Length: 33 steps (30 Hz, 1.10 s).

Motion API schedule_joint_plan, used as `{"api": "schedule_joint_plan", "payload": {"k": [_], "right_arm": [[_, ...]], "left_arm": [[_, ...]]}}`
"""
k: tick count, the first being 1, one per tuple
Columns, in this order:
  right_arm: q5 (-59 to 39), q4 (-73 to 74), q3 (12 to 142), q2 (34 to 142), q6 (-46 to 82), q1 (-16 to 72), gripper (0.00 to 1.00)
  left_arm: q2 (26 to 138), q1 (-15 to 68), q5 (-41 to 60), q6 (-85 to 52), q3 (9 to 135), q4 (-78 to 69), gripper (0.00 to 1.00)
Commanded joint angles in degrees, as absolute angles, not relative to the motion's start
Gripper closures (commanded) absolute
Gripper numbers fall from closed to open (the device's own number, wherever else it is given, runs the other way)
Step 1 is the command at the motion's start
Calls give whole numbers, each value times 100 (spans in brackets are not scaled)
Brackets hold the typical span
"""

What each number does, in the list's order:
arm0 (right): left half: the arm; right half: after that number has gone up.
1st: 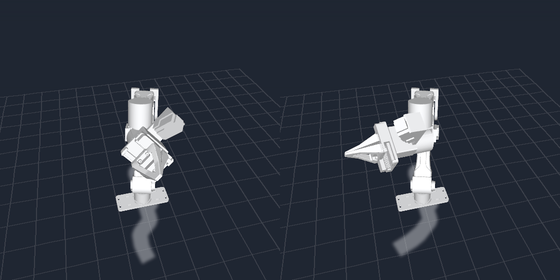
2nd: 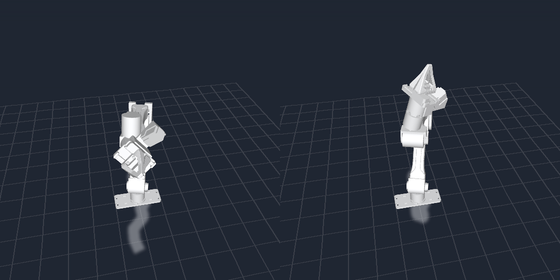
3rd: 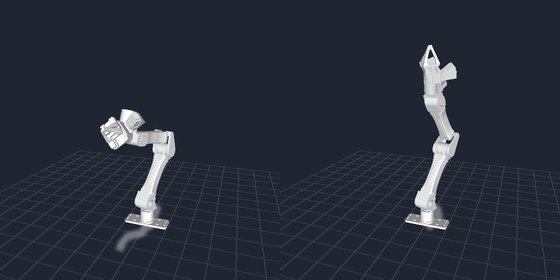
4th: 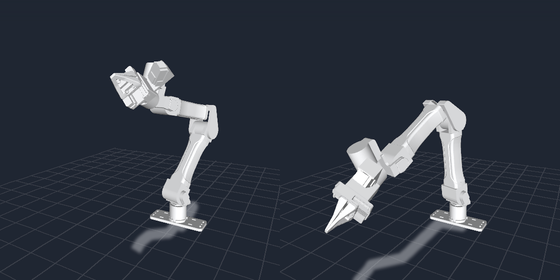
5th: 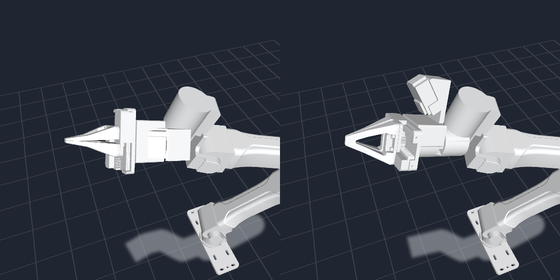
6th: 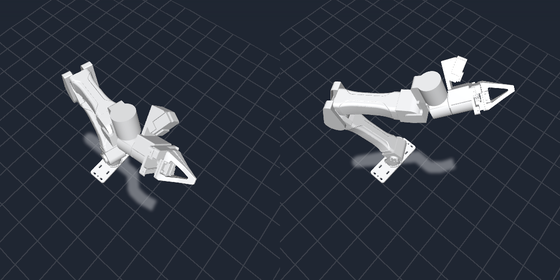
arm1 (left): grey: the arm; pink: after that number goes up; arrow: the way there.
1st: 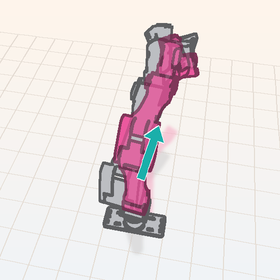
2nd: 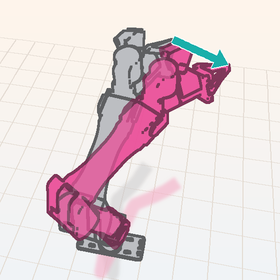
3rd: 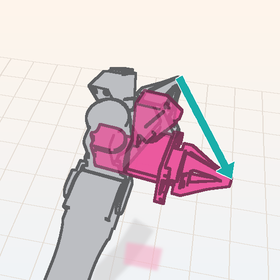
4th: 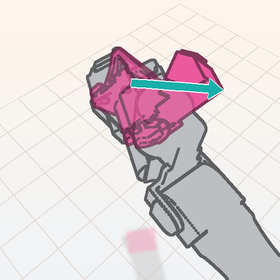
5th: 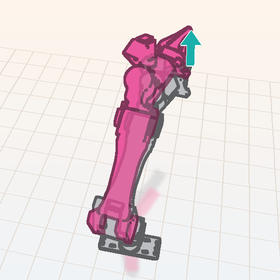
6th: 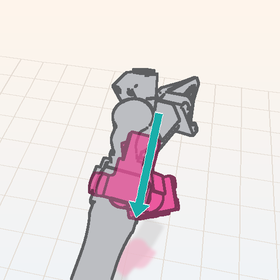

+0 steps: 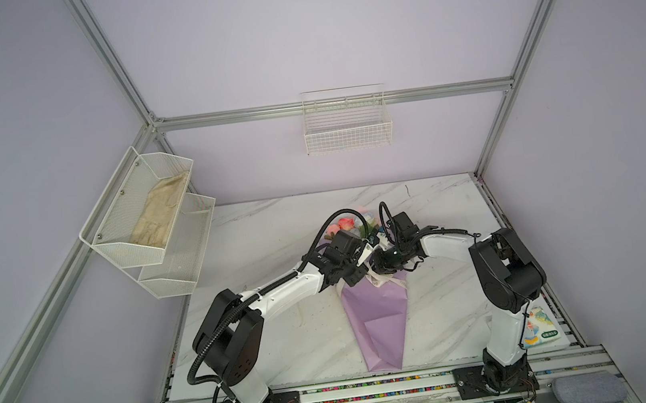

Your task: Tie the bouquet of fake flowers

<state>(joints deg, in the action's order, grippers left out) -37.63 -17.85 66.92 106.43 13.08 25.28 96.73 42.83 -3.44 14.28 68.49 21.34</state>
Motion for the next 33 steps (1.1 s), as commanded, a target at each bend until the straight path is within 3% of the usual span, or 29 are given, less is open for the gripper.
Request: {"api": "schedule_joint_plan", "payload": {"k": [1,2,8,10,14,16,21,26,33], "right_arm": [[-2681,-2192,6762,9928,1332,2441,53],[-2453,-2214,6734,9776,1415,2421,47],[-1936,-2551,6460,9241,1510,2410,41],[-1903,-2441,6247,8825,1643,2407,45],[-3006,-1291,5323,7905,2199,2487,61],[-3061,-1012,5006,7685,2408,2694,65],[-2440,-651,4673,7809,2522,3409,66],[-1587,117,4294,7997,2639,3541,64],[-1701,1199,4004,8291,2498,3625,63]], "left_arm": [[9474,4304,-378,1270,6629,1921,100],[9483,4296,-384,1264,6619,1923,100],[9492,4298,-409,1233,6611,1899,100],[9486,4298,-421,1222,6610,1903,100],[9491,4298,-422,1195,6614,1865,100],[9517,4296,-423,1176,6635,1858,100],[9575,4298,-428,1134,6663,1883,100],[9599,4301,-426,1090,6668,1898,100],[9657,4299,-396,1044,6687,1911,100]]}}
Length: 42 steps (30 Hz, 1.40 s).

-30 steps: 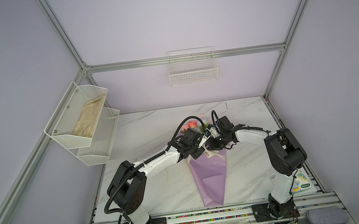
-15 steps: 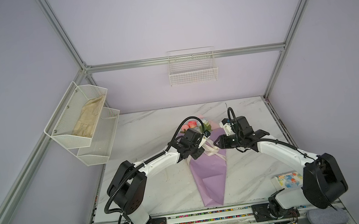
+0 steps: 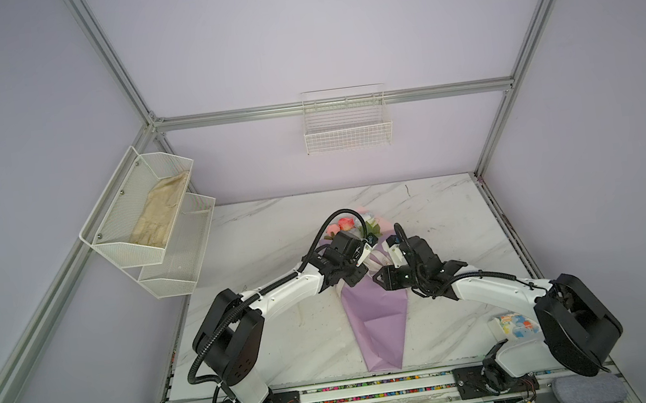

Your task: Tie the bouquet of fake flowers

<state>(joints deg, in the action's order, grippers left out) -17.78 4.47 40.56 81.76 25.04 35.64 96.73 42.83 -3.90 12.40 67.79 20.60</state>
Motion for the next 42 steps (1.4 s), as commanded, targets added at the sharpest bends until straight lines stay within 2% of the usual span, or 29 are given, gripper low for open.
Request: {"api": "schedule_joint_plan", "payload": {"k": [1,7,15,21,31,37,42], "right_arm": [[-1709,1309,3966,8338,2496,3646,63],[-1556,1721,3922,8703,2445,3771,59],[-627,2661,3546,8809,1903,4098,51],[-302,3293,3267,8946,1416,4254,52],[-286,3788,3161,9365,995,4314,54],[-39,3766,3102,9588,742,4333,64],[-7,3756,3024,9400,686,4352,85]], "left_arm": [[9659,4302,-396,1042,6697,1921,100],[9693,4302,-404,1012,6703,1917,100],[9778,4298,-369,947,6732,1923,100],[9791,4298,-378,923,6727,1915,100],[9809,4298,-386,883,6697,1905,100],[9809,4298,-354,861,6681,1892,100],[9773,4296,-377,860,6662,1915,100]]}}
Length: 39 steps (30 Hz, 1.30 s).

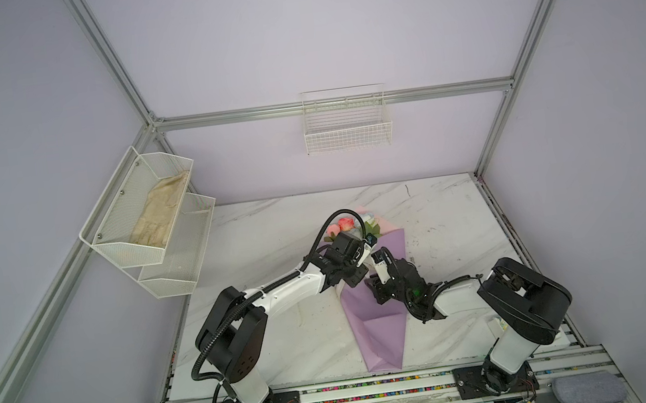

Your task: Tie the bouquet of fake flowers

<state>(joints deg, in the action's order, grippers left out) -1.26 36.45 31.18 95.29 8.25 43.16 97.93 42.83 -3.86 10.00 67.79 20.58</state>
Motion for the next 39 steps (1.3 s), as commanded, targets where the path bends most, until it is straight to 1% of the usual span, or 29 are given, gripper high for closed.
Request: {"api": "schedule_joint_plan", "payload": {"k": [1,2,5,9,12,19,23,26,28,30,31,32,34,35,37,39], "right_arm": [[-9,3721,3013,9315,685,4359,90],[-45,3656,3008,9225,687,4360,93],[-205,3317,3028,8946,759,4368,100],[-743,2794,2992,8494,1065,4364,100],[-1334,2387,2875,8017,1451,4368,100],[-2553,1340,2712,6896,3153,4368,100],[-2619,384,2770,6559,3920,4358,100],[-2404,146,2787,6705,3826,4348,100],[-2244,123,2887,6936,3787,4348,96],[-2132,140,3047,7179,3683,4334,88],[-2101,163,3154,7309,3630,4325,87],[-2101,186,3262,7427,3558,4324,84],[-2038,192,3453,7591,3520,4324,72],[-2001,194,3517,7656,3491,4320,67],[-1937,212,3599,7744,3450,4322,61],[-1841,211,3661,7810,3413,4324,56]], "left_arm": [[9766,4298,-378,857,6657,1914,100],[9765,4299,-386,859,6654,1912,100],[9751,4293,-419,837,6649,1911,100],[9756,4298,-446,802,6637,1912,100],[9756,4297,-509,726,6636,1917,100],[9791,4298,-494,632,6662,1915,100],[9791,4296,-479,627,6655,1925,100],[9776,4298,-442,638,6648,1932,100],[9791,4298,-405,635,6640,1940,100],[9793,4298,-387,641,6631,1960,100],[9783,4298,-387,640,6619,1960,100],[9791,4298,-378,642,6621,1960,100],[9783,4298,-377,641,6621,1968,100],[9776,4298,-378,641,6633,1977,100],[9765,4298,-387,648,6623,1973,100],[9756,4298,-395,650,6632,1978,100]]}}
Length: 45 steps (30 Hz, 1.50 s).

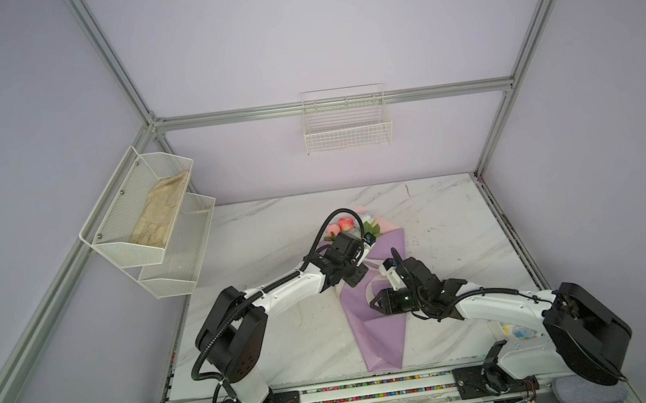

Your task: Tie the bouquet of fake flowers

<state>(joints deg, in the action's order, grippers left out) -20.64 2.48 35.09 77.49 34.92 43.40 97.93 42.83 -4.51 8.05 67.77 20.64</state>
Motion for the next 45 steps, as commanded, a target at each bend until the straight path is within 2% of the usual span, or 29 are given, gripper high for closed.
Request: {"api": "schedule_joint_plan", "payload": {"k": [1,5,17,25,34,37,45], "right_arm": [[-1786,203,3695,7839,3397,4324,54],[-1441,186,3882,8139,3395,4324,49],[-802,79,4174,8775,3562,4457,47],[-21,-315,4444,8736,3804,4977,45],[1360,-851,4873,9404,4227,5781,45],[1637,-1027,4997,9616,4341,5938,48],[1609,-1011,5027,9610,4381,6023,83]], "left_arm": [[9756,4298,-399,638,6631,1978,100],[9764,4297,-378,640,6653,1976,100],[9799,4293,-378,642,6680,1960,100],[9809,4298,-396,603,6690,1928,100],[9783,4298,-360,492,6573,1836,100],[9756,4298,-369,484,6539,1819,100],[9719,4298,-422,491,6506,1824,100]]}}
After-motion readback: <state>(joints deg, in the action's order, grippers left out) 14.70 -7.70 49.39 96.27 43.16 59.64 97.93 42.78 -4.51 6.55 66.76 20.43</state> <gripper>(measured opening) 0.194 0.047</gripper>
